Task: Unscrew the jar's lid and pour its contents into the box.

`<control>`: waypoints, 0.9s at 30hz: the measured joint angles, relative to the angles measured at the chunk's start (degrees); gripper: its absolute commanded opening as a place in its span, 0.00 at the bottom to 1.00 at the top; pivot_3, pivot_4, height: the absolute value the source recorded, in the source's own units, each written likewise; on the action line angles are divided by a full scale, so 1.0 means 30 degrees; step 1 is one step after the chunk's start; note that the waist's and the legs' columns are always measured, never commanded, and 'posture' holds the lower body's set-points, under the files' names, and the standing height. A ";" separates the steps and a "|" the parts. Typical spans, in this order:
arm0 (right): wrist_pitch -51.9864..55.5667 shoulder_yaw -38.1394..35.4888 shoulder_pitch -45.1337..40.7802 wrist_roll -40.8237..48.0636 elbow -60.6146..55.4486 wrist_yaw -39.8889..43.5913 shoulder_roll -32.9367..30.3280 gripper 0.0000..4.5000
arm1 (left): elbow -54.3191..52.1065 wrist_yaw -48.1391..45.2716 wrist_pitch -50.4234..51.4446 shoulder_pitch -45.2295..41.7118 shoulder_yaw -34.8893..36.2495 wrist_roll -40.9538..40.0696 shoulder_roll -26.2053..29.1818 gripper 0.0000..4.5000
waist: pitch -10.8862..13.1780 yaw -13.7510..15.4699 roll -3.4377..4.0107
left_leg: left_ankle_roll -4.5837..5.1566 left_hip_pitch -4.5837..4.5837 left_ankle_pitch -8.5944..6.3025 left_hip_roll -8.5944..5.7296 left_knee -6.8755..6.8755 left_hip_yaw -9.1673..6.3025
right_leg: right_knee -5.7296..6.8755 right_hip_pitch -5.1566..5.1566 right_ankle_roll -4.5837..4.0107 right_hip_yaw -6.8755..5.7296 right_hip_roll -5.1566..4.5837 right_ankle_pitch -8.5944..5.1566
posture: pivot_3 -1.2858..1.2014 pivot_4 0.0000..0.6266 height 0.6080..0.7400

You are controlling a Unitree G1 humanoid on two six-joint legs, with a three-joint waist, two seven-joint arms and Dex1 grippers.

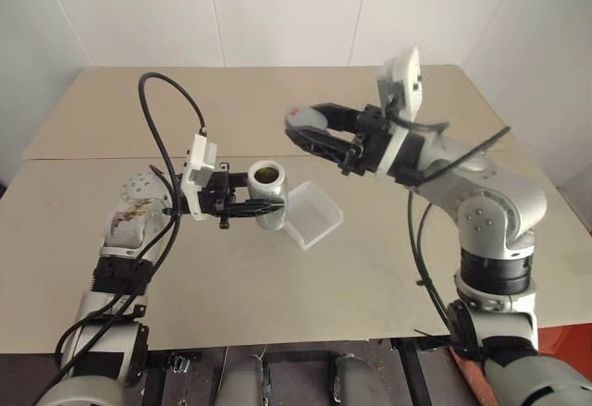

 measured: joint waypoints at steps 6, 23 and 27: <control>-0.2736 0.0368 0.6496 -0.3512 0.0022 -0.1241 -0.1059 0.62 | -0.0065 0.2424 -0.0159 0.0341 0.1126 0.0059 -0.0123 0.43 | 0.0000 0.0015 -0.0002 | 0.0001 -0.0001 0.0000 0.0001 -0.0005 0.0007 | -0.0008 -0.0012 0.0003 0.0020 0.0001 0.0000 | 0.52 0.24 1.00; -0.4015 0.0970 0.9884 -0.6133 0.0835 -0.0782 -0.2186 0.99 | -0.0547 0.4708 -0.1614 0.1134 0.0901 0.1640 -0.0071 0.43 | 0.0002 -0.0043 -0.0004 | -0.0001 0.0058 0.0000 -0.0009 -0.0002 0.0015 | -0.0041 0.0003 0.0005 0.0073 0.0001 0.0003 | 0.52 0.24 1.00; -0.1250 -0.0478 0.8884 -0.3155 -0.1670 0.1433 -0.4247 0.99 | 0.1432 0.9156 -0.6182 -0.0555 -0.0019 0.6219 -0.1220 0.43 | 0.0005 0.0302 -0.0011 | 0.0001 0.0070 -0.0001 -0.0018 0.0012 0.0001 | -0.0060 0.0039 0.0010 0.0065 -0.0001 0.0018 | 0.52 0.24 1.00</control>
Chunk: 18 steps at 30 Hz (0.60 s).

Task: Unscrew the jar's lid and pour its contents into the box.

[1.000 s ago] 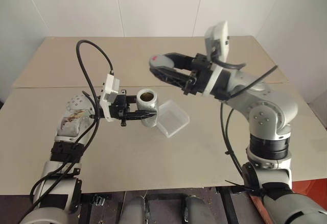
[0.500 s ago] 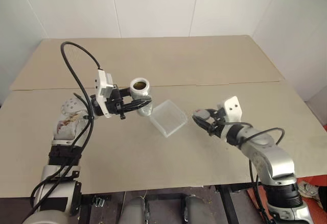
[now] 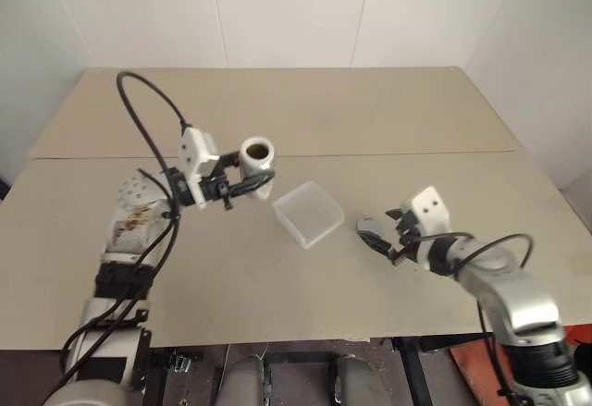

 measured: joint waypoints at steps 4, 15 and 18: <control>0.2180 -0.0826 -0.1270 0.3136 -0.1841 0.1731 -0.1443 0.99 | 0.3881 0.6310 -0.7724 -0.1809 -0.2542 0.7564 0.0600 0.43 | 0.0006 0.0077 -0.0013 | 0.0001 -0.0010 -0.0001 0.0001 -0.0021 0.0002 | -0.0022 -0.0009 -0.0007 -0.0014 -0.0002 0.0007 | 0.52 0.24 1.00; 0.3515 -0.0824 -0.3786 0.6049 -0.2279 0.3005 -0.2518 0.99 | 0.9172 3.2397 -0.9835 -0.8708 -1.4868 3.0517 0.2977 0.43 | 0.0011 0.0251 -0.0021 | 0.0054 -0.0124 -0.0032 -0.0011 -0.0012 0.0030 | 0.0004 -0.0057 0.0073 -0.0066 -0.0036 0.0041 | 0.52 0.24 1.00; 0.3512 -0.0847 -0.3821 0.6390 -0.2336 0.2986 -0.2518 0.99 | 1.0890 3.4872 -0.8634 -0.9354 -1.7159 3.2740 0.2508 0.43 | 0.0013 0.0247 -0.0024 | 0.0047 -0.0216 -0.0028 -0.0009 0.0024 0.0082 | 0.0029 -0.0137 0.0073 -0.0087 -0.0035 0.0042 | 0.52 0.24 1.00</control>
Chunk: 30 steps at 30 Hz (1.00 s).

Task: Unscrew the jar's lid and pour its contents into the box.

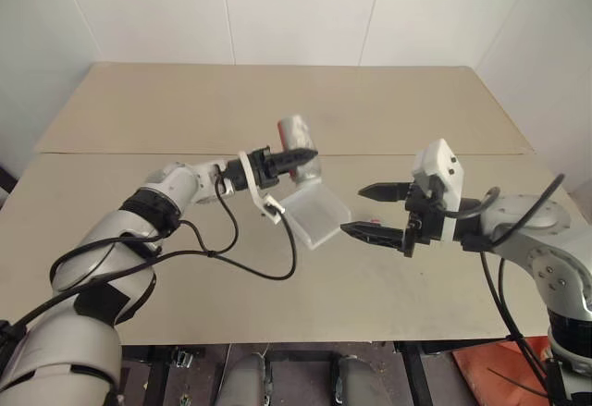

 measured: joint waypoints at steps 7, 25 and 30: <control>-0.0386 -0.0273 0.0268 0.0591 -0.0765 -0.0111 0.0032 0.99 | 0.2155 0.1847 0.2044 -0.1694 -0.1317 0.0982 -0.0716 0.43 | 0.0002 0.0001 -0.0004 | -0.0003 -0.0111 0.0002 0.0002 0.0040 0.0073 | 0.0020 -0.0105 0.0001 -0.0007 -0.0007 0.0001 | 0.52 0.24 1.00; -0.4012 -0.0088 0.2044 -0.1023 -0.0684 -0.0514 0.1122 0.99 | -0.0811 -1.9338 -0.2245 0.5841 1.0478 -2.6403 -0.2288 0.43 | -0.0008 -0.0409 0.0014 | -0.0157 -0.0098 0.0093 0.0061 0.0142 0.0026 | 0.0102 -0.0132 -0.0004 0.0053 -0.0031 0.0004 | 0.52 0.24 1.00; -0.4194 0.0241 0.2199 -0.1908 -0.0079 -0.1452 0.1733 0.99 | -0.9040 -2.6407 0.6830 1.0635 1.4133 -3.5417 -0.0995 0.43 | -0.0009 -0.0677 0.0015 | -0.0078 -0.0069 0.0047 0.0035 0.0157 -0.0009 | 0.0147 -0.0121 -0.0003 0.0105 -0.0006 0.0004 | 0.52 0.24 1.00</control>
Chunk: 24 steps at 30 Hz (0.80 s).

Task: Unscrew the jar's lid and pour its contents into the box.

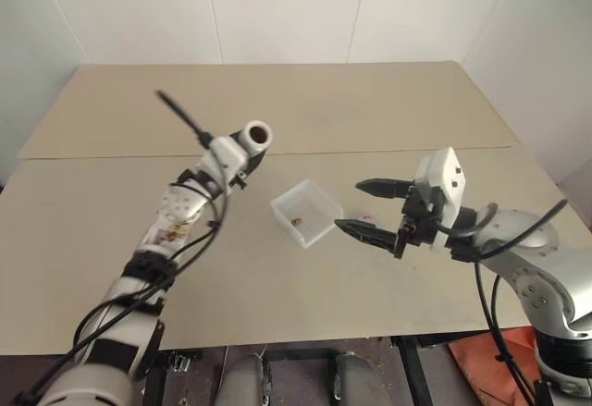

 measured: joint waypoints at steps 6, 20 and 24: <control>0.0003 0.0024 0.0067 -0.0174 0.0203 -0.0639 0.0412 0.99 | -0.5209 -0.0666 0.7264 0.3717 0.2629 -0.3791 -0.0011 0.43 | -0.0001 0.0205 0.0003 | 0.0087 0.0154 -0.0051 -0.0003 0.0001 -0.0022 | 0.0017 0.0156 0.0003 0.0006 -0.0003 -0.0002 | 0.52 0.24 1.00; 0.0209 0.0029 -0.0202 0.0003 0.0462 -0.0756 0.0413 1.00 | -0.5510 -0.0177 0.4979 0.6965 0.3041 -0.0460 -0.2689 0.99 | -0.0004 0.0424 0.0007 | 0.0085 0.0290 -0.0052 -0.0010 -0.0003 -0.0020 | -0.0115 0.0269 -0.0035 0.0019 0.0011 0.0023 | 0.52 0.24 1.00; 0.0225 0.0025 -0.0252 0.0093 0.0455 -0.0614 0.0231 1.00 | -0.6404 -0.0748 0.4911 0.8518 0.3407 -0.0244 -0.2275 0.99 | -0.0004 0.0407 0.0007 | 0.0088 0.0286 -0.0054 0.0011 -0.0009 -0.0020 | -0.0117 0.0260 -0.0035 0.0024 0.0006 0.0023 | 0.52 0.24 1.00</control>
